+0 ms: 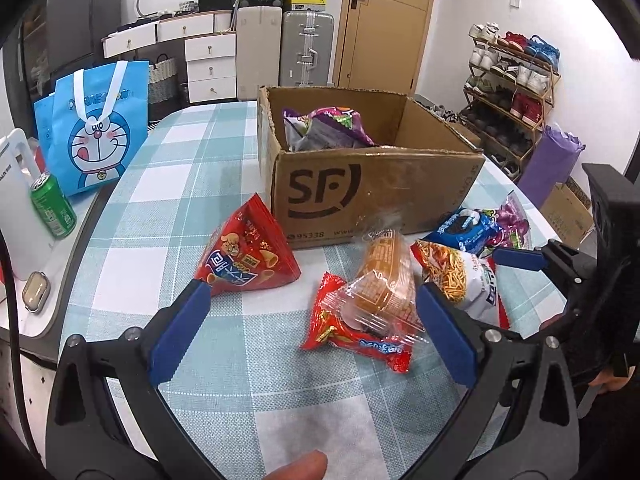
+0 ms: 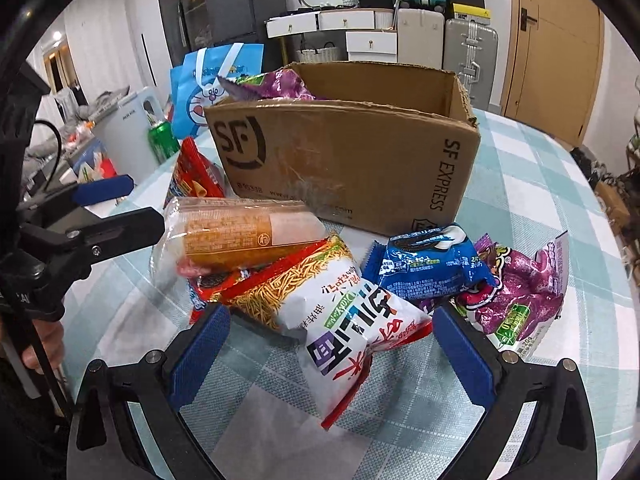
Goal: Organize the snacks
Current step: 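Move the right gripper over the white noodle bag while the left approaches the wrapped bread roll, then grasp the white noodle bag with the right gripper while the left grasps the bread roll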
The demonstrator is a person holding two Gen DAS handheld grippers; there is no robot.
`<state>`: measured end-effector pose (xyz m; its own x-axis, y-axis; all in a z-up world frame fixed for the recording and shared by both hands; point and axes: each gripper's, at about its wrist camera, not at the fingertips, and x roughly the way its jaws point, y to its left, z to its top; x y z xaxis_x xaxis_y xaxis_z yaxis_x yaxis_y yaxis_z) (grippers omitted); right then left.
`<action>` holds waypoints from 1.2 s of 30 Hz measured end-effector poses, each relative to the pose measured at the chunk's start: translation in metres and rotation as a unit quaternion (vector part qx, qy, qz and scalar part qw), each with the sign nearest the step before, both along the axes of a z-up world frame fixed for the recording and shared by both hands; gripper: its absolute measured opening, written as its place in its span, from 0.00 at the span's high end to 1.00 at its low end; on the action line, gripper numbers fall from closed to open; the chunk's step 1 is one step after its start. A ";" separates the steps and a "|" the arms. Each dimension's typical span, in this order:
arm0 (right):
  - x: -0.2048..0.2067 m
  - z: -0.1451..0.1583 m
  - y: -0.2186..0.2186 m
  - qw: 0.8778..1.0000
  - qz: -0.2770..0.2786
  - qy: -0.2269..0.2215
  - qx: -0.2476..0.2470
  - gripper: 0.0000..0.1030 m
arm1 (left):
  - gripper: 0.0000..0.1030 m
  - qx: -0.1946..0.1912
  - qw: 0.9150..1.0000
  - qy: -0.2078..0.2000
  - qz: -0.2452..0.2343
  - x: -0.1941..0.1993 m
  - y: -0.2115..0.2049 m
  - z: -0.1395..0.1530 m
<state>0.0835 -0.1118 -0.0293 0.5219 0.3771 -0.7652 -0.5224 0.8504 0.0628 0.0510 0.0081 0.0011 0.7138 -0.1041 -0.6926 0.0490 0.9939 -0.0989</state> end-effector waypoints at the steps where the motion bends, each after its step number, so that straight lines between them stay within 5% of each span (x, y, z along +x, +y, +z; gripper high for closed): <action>1: -0.001 -0.001 0.001 1.000 0.000 -0.002 -0.002 0.01 | 0.01 0.001 1.000 0.001 -0.001 0.000 0.000 -0.001; 23: 0.001 -0.009 -0.001 1.000 -0.004 -0.022 -0.017 0.03 | 0.01 0.043 0.998 0.024 -0.041 0.001 -0.026 -0.020; 36: -0.008 -0.003 0.000 0.998 0.027 -0.041 -0.027 0.56 | 0.01 0.064 0.996 0.036 -0.059 0.003 -0.036 -0.031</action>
